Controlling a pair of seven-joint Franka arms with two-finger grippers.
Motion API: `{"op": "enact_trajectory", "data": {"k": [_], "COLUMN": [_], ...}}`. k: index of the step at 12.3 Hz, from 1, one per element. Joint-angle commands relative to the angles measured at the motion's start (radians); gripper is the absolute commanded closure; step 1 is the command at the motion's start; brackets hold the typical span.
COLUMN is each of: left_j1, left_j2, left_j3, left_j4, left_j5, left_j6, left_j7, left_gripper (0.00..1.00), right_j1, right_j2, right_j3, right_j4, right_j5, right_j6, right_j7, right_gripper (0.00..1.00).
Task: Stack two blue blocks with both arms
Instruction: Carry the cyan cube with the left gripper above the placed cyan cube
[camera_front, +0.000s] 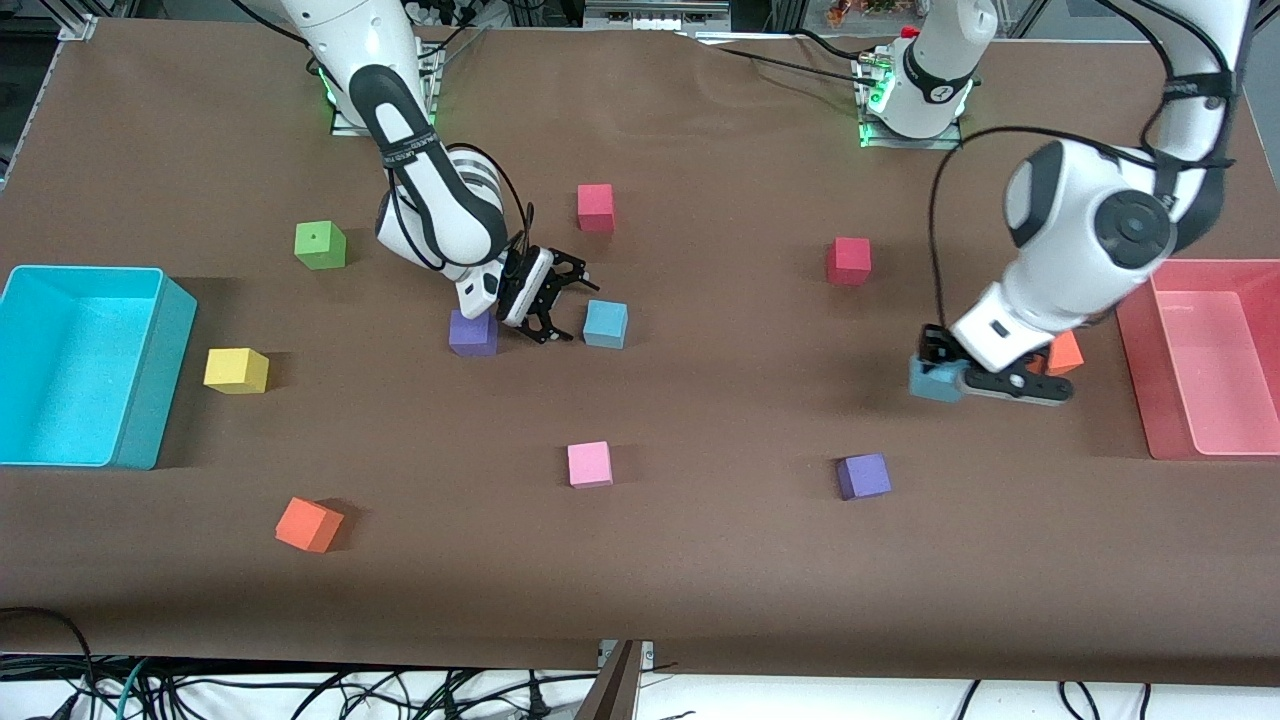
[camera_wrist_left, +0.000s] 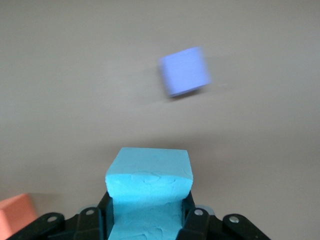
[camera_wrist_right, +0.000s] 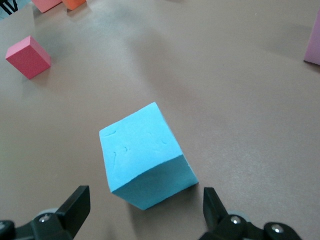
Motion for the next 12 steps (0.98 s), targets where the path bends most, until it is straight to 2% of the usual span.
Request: {"op": "enact_trajectory", "data": {"k": [1, 3, 5, 10, 12], "left_j1": [-0.123, -0.230, -0.322, -0.496, -0.530], "left_j2": [0.046, 0.127, 0.219, 0.423, 0.459], "left_j3": [-0.073, -0.090, -0.101, -0.092, -0.072], "left_j4": [0.061, 0.163, 0.274, 0.472, 0.492], "left_j5": [-0.021, -0.024, -0.082, -0.072, -0.044], "left_j6": [-0.015, -0.015, -0.012, -0.003, -0.005], "left_j7": [-0.222, -0.448, -0.560, -0.737, -0.742], "left_gripper": [1.00, 1.00, 1.00, 1.00, 1.00], "right_j1": [0.017, 0.017, 0.017, 0.017, 0.017], "right_j2": [0.015, 0.015, 0.015, 0.009, 0.009], "right_j3": [-0.017, -0.018, -0.018, -0.034, -0.034], "right_j4": [0.016, 0.018, 0.016, 0.001, 0.003], "right_j5": [0.024, 0.024, 0.022, 0.025, 0.025], "right_j6": [0.011, 0.009, 0.005, 0.002, 0.000], "right_j7": [-0.042, -0.051, -0.058, -0.142, -0.144], "right_gripper": [0.00, 0.00, 0.00, 0.00, 0.00]}}
